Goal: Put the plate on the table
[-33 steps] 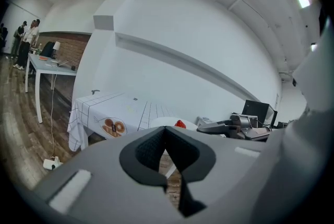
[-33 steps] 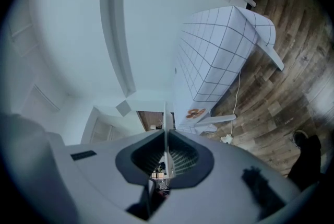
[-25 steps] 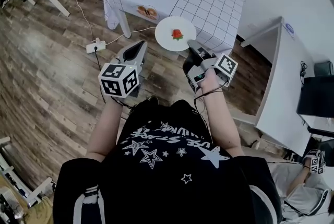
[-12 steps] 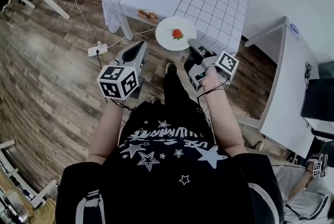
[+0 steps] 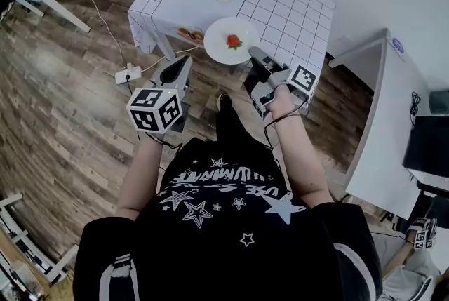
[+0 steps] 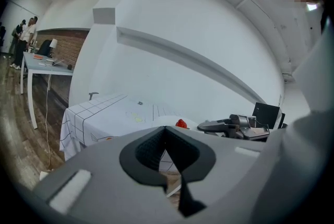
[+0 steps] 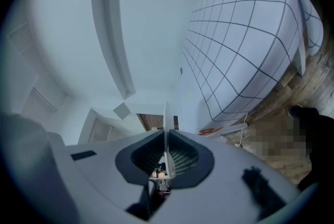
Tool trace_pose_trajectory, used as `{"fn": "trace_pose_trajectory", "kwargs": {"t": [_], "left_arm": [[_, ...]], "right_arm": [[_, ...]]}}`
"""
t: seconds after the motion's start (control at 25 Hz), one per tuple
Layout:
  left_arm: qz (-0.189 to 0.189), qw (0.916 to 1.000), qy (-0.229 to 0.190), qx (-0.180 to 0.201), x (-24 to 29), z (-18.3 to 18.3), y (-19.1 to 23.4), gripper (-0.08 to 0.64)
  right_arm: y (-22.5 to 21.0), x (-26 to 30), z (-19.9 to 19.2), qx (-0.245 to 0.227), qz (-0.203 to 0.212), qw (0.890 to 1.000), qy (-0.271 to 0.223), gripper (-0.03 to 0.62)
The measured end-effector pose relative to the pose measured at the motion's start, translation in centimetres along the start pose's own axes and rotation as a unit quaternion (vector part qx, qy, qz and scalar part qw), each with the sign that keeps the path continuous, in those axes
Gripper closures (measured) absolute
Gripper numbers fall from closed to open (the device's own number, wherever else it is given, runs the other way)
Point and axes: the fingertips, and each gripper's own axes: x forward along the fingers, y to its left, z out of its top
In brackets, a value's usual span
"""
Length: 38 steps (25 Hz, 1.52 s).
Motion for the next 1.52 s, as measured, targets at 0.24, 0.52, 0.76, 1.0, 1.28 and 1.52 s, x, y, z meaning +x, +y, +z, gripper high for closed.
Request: {"fn": "trace_pose_trajectory", "kwargs": {"t": [0.24, 0.52, 0.76, 1.0, 1.28, 1.52], "left_arm": [[-0.011, 0.9999, 0.003, 0.004, 2.6, -0.1, 0.2, 0.551], [0.001, 1.0000, 0.003, 0.001, 8.4, 2.7, 2.2, 0.551], [0.020, 0.9998, 0.000, -0.003, 12.1, 4.8, 4.0, 0.551], [0.033, 0.9995, 0.002, 0.001, 15.0, 6.2, 4.7, 0.551], [0.054, 0.9985, 0.005, 0.010, 17.1, 7.5, 5.8, 0.551], [0.067, 0.9976, 0.001, 0.018, 18.0, 8.1, 6.4, 0.551]], "right_arm": [[-0.9, 1.1, 2.0, 0.002, 0.001, 1.000, -0.006, 0.565], [-0.4, 6.0, 7.2, 0.003, 0.002, 1.000, 0.006, 0.565], [0.2, 9.6, 10.6, 0.007, 0.008, 1.000, 0.017, 0.565], [-0.3, 12.0, 13.3, 0.014, 0.012, 0.999, 0.034, 0.563], [0.1, 14.7, 15.5, 0.015, 0.026, 0.998, 0.059, 0.563], [0.2, 15.9, 17.0, 0.013, 0.037, 0.997, 0.059, 0.563]]}}
